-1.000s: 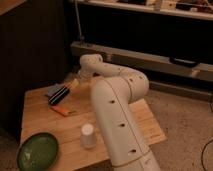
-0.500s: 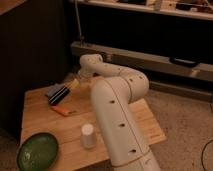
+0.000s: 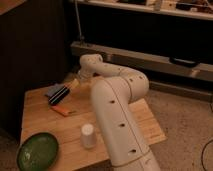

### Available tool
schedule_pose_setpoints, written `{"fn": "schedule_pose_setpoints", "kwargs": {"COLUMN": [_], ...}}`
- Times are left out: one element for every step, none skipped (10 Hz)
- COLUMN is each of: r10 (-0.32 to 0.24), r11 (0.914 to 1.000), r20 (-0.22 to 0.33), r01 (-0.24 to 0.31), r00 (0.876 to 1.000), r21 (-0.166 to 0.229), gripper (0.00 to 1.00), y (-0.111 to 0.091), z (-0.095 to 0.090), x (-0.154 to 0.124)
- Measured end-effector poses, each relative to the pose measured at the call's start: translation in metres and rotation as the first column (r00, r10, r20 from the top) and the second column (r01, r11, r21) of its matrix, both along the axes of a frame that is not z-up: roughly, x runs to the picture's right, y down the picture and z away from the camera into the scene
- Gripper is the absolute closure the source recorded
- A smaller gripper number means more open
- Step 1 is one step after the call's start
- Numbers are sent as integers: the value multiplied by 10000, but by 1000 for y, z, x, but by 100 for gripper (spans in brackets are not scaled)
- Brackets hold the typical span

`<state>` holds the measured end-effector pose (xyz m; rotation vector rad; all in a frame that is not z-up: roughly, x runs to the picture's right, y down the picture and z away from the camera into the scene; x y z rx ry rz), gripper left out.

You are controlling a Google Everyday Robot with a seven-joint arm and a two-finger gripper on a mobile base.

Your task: Place the eraser on the white sponge

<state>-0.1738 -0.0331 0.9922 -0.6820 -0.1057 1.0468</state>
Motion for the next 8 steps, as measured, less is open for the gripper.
{"fn": "schedule_pose_setpoints", "kwargs": {"r10": [0, 0, -8, -61, -143, -186, -44, 94], "r11": [10000, 10000, 10000, 10000, 9999, 9996, 9998, 9997], "r20": [0, 0, -62, -293, -599, -929, -1293, -1589], "r01": [0, 0, 8, 60, 139, 167, 16, -129], "r00": [10000, 10000, 10000, 9996, 9981, 9955, 9916, 9872], "r21": [0, 0, -11, -44, -62, -212, -220, -206], "gripper": [20, 20, 20, 20, 20, 20, 20, 20], "y": [0, 0, 0, -1, -4, -8, -17, -21], "z": [0, 0, 0, -1, -9, -23, -37, -46], "x": [0, 0, 0, 1, -7, -20, -25, -29]}}
